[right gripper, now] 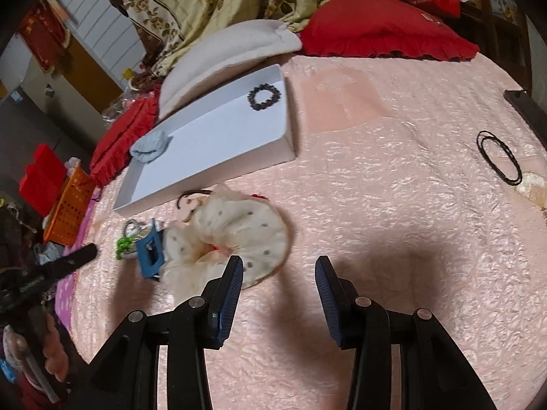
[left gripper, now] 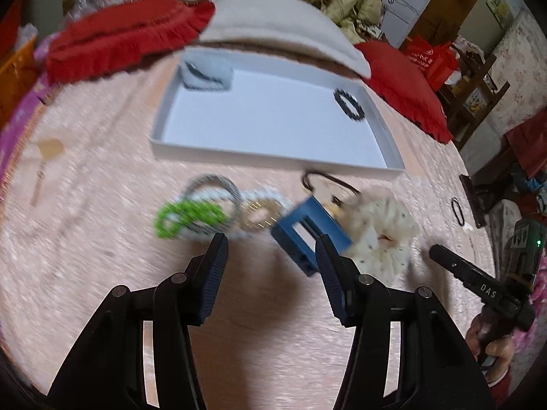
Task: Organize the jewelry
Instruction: 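Grasp dark blue claw clip with left tool while right tool grasps cream polka-dot scrunchie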
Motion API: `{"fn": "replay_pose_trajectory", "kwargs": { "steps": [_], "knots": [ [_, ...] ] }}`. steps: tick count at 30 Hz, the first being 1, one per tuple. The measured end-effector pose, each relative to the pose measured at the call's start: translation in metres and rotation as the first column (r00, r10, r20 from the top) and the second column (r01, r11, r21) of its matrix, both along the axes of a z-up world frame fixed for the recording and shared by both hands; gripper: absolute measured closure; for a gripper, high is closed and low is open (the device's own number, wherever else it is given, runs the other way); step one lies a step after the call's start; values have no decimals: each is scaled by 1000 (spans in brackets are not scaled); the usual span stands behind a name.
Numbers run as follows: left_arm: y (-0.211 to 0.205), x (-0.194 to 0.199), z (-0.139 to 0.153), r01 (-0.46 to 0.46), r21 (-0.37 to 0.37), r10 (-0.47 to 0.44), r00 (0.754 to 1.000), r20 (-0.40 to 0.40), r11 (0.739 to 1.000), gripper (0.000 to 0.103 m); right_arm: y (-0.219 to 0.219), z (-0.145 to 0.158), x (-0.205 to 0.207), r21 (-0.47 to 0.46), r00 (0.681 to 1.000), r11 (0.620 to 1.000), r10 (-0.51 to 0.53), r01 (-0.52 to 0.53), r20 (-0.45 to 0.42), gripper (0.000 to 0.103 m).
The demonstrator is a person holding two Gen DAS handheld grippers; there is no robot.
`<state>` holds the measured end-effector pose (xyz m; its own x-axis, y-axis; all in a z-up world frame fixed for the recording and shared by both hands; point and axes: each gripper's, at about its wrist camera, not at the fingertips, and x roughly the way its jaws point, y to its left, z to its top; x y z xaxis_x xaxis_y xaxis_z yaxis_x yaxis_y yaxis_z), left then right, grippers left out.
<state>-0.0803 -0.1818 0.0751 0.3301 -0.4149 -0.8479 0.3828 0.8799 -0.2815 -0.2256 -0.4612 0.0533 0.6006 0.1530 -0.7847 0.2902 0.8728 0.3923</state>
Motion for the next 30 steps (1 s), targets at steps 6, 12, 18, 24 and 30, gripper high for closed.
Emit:
{"fn": "replay_pose_trajectory", "kwargs": {
  "steps": [6, 12, 18, 24, 30],
  "knots": [
    [-14, -2, -17, -2, 4, 3, 999, -47, 1000, 50, 9, -3, 5, 17, 999, 1000, 20, -21, 25, 60],
    [-25, 3, -32, -4, 12, 5, 997, -81, 1000, 50, 12, -14, 14, 37, 1000, 999, 14, -15, 18, 60],
    [-34, 10, -45, 4, -11, -6, 992, -129, 1000, 51, 11, -25, 26, 41, 1000, 999, 6, -6, 5, 60],
    [-38, 9, -48, 5, -23, -8, 992, -125, 1000, 85, 16, -31, 38, 25, 1000, 1000, 9, -9, -3, 60],
    [-42, 2, -42, 34, -11, -35, 995, -94, 999, 90, 21, -31, 43, -11, 1000, 1000, 21, -21, 19, 74]
  ]
}}
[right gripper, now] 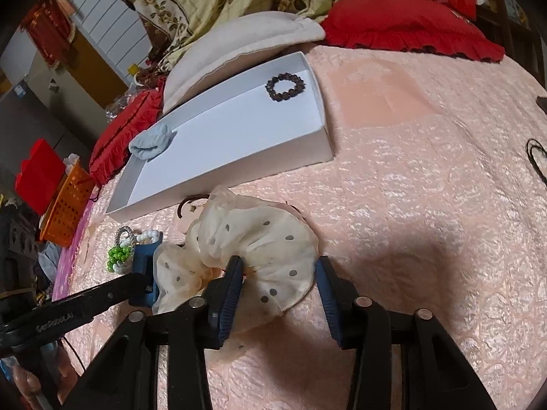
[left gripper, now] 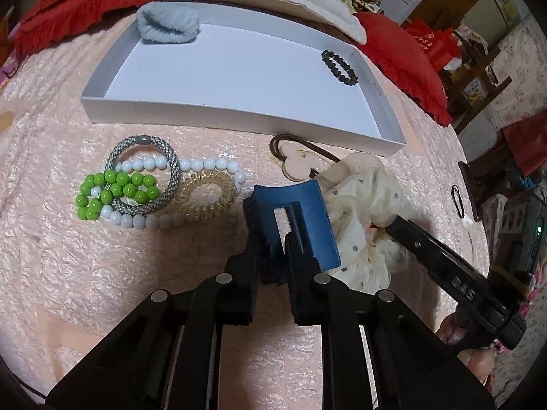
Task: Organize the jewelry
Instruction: 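Grasp dark blue claw clip with left tool while right tool grasps cream polka-dot scrunchie, then carry claw clip and scrunchie into the white box and open both tools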
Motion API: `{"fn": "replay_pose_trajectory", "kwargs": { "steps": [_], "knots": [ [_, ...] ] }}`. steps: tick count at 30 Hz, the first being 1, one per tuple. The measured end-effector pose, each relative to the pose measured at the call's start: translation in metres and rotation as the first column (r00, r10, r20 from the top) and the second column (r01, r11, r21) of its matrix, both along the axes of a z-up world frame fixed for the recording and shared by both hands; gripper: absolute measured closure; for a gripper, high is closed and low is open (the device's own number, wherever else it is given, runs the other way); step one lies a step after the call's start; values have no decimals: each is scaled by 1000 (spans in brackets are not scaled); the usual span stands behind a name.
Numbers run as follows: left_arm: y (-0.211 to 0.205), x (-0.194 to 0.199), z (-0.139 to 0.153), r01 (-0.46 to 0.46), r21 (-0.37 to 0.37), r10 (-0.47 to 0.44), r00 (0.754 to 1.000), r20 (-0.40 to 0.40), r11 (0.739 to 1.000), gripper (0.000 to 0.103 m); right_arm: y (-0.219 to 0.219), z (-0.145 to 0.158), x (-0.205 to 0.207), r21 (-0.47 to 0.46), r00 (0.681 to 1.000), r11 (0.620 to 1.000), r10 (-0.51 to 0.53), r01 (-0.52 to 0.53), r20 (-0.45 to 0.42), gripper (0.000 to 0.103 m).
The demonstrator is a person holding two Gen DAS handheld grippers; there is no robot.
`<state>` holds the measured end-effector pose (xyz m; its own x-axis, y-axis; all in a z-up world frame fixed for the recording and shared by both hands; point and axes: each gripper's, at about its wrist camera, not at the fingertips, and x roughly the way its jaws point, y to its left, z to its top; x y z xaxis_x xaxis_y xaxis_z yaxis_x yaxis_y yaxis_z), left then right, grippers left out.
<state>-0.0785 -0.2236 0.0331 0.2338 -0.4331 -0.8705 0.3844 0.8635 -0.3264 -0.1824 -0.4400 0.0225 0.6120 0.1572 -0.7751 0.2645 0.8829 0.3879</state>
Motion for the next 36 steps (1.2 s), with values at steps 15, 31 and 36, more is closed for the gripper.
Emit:
{"fn": "replay_pose_trajectory", "kwargs": {
  "steps": [15, 31, 36],
  "knots": [
    [31, -24, 50, 8, -66, -2, 996, 90, 998, 98, 17, 63, -22, -32, 989, 999, 31, -27, 143, 94],
    [39, -44, 27, 96, -23, -92, 987, 129, 995, 39, 17, 83, -44, -24, 987, 999, 40, -36, 153, 94],
    [27, -47, 12, 152, 41, -157, 977, 147, 988, 37, 11, 76, -49, 3, 990, 1000, 29, -30, 141, 94]
  ]
}}
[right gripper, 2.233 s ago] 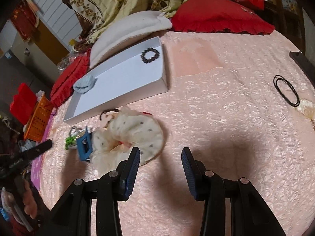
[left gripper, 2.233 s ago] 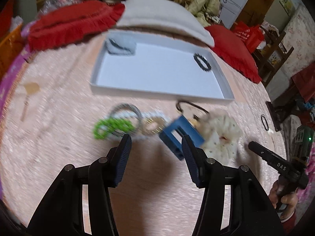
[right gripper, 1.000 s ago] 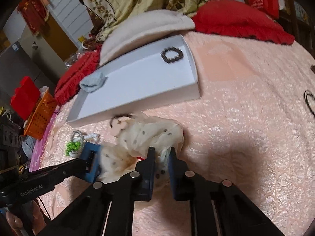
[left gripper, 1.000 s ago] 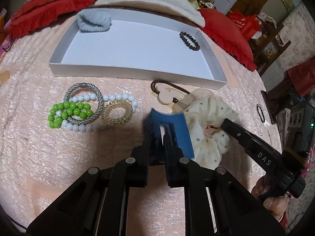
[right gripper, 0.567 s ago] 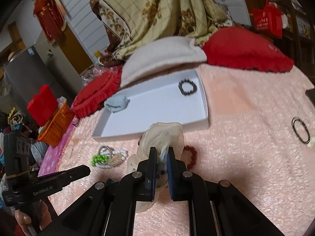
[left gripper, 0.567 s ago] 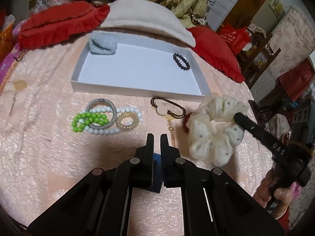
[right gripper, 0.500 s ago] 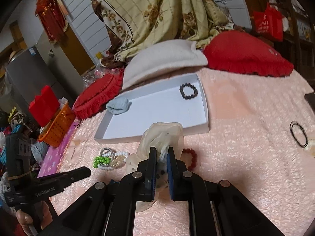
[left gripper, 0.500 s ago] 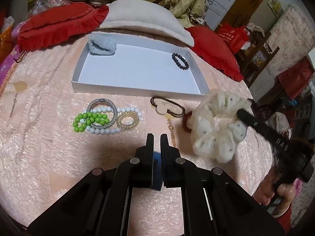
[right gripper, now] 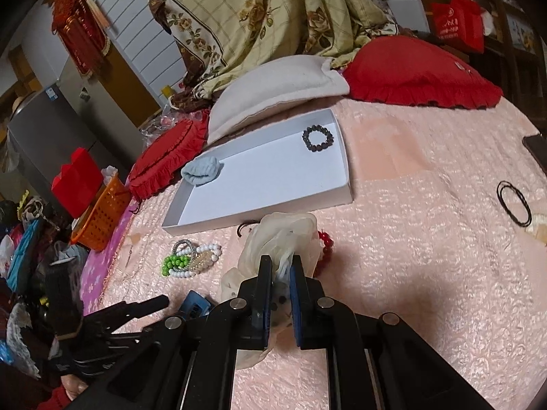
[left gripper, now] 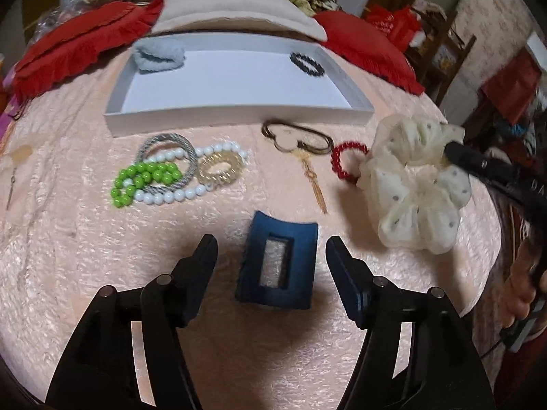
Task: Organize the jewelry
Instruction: 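Carry claw clip and scrunchie into the white box and open both tools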
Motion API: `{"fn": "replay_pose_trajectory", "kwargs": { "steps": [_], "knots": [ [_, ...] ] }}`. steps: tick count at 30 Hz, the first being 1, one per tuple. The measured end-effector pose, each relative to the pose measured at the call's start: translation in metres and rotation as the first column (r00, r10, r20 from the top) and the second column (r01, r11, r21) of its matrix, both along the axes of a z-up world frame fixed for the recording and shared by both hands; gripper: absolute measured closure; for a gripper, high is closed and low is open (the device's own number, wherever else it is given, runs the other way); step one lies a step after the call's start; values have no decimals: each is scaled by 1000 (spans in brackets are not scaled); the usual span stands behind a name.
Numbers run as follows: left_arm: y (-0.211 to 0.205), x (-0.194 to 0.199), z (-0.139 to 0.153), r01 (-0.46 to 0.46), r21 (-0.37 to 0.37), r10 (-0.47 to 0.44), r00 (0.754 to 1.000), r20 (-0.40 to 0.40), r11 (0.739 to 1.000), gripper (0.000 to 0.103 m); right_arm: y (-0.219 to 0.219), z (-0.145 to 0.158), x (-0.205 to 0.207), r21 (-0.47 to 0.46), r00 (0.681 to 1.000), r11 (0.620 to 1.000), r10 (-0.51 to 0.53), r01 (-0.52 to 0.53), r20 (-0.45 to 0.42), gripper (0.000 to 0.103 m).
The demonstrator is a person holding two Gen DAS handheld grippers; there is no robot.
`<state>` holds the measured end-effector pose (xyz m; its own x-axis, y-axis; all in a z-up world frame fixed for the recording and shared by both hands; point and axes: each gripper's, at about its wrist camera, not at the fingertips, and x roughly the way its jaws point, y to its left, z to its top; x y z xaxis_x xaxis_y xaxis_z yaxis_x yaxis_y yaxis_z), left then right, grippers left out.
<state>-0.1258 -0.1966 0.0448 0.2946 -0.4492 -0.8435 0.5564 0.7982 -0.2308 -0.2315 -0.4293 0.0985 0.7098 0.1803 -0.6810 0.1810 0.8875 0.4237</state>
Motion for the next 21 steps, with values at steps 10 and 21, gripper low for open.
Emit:
{"fn": "replay_pose_trajectory", "kwargs": {
  "steps": [10, 21],
  "knots": [
    [-12, 1, -19, 8, 68, -7, 1000, -16, 998, 55, 3, -7, 2, 5, 1000, 1000, 17, -17, -15, 94],
    [5, 1, 33, -28, -14, 29, 999, 29, 999, 54, 5, 9, 16, -37, 999, 999, 30, -29, 21, 94]
  ]
}}
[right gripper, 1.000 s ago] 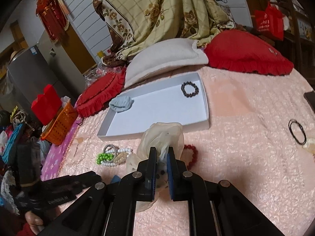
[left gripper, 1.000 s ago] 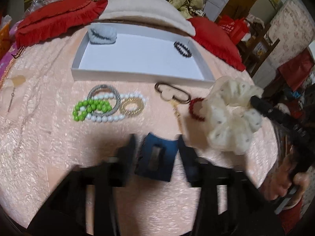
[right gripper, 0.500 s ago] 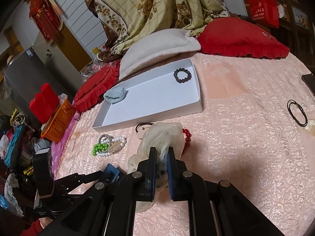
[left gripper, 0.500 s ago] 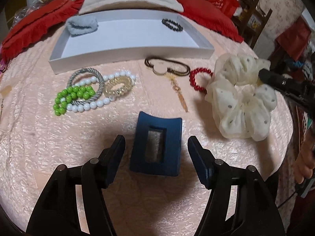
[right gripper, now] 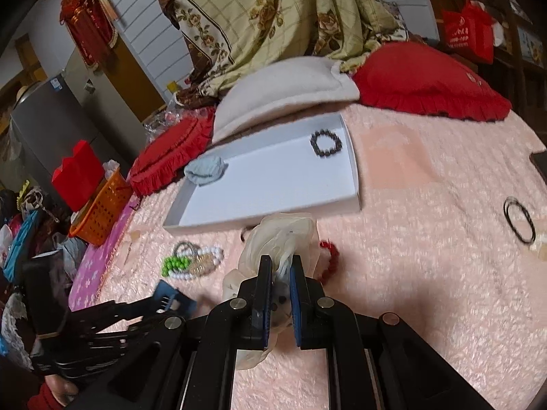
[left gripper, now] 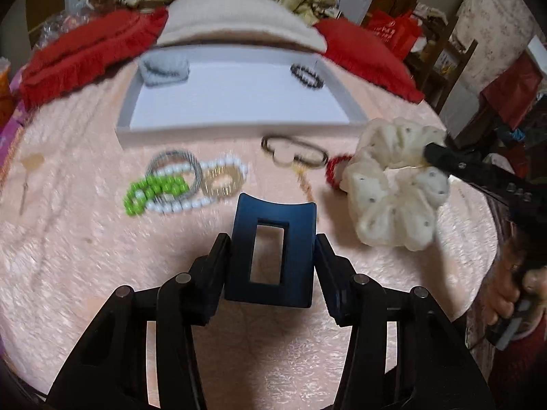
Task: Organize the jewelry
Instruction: 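Carry claw clip and scrunchie into the white box and open both tools, then withdraw both tools from the box toward the remaining bracelets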
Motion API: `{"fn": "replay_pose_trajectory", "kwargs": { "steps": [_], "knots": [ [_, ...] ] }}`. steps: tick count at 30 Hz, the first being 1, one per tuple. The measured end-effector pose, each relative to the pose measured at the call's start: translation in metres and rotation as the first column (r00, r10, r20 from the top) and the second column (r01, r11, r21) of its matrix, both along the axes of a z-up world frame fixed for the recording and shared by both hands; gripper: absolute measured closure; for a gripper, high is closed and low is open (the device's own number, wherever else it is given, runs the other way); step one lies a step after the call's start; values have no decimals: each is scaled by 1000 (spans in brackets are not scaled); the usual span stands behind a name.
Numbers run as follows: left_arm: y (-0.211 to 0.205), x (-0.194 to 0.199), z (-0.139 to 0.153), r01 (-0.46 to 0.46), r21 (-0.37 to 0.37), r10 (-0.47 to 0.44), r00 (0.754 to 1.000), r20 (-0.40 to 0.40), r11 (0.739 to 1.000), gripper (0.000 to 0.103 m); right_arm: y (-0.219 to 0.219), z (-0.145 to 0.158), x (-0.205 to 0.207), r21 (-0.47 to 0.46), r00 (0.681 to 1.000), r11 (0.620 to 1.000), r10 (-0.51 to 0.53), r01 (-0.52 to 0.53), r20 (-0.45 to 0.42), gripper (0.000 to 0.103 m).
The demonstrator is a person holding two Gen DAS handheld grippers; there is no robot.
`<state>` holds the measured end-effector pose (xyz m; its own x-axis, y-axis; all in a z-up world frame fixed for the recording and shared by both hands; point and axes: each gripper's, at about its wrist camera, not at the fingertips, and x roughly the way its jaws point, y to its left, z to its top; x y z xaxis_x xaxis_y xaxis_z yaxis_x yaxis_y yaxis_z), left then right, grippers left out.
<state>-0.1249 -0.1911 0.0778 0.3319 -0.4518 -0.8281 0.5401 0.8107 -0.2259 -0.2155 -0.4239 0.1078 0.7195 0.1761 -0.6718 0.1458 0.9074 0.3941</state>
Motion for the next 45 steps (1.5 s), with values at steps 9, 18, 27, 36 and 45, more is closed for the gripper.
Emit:
{"fn": "replay_pose_trajectory", "kwargs": {
  "steps": [9, 18, 27, 36, 45],
  "knots": [
    [0, 75, 38, -70, -43, 71, 997, 4, 997, 54, -18, 31, 52, 61, 998, 998, -14, 10, 65, 94],
    [-43, 188, 23, -133, 9, 133, 991, 9, 991, 54, -41, 21, 157, 106, 995, 991, -86, 80, 54, 94],
    [-71, 267, -24, -200, 43, 202, 978, -53, 979, 54, -63, -36, 232, 184, 990, 973, -133, 140, -48, 94],
    [-71, 280, -30, -192, -28, 189, 978, -86, 981, 42, -80, -58, 233, 154, 981, 970, -174, 186, -89, 60],
    [-58, 254, 9, -196, -53, 194, 980, -31, 979, 42, -78, -28, 207, 119, 985, 978, -165, 169, -44, 58]
  ]
}}
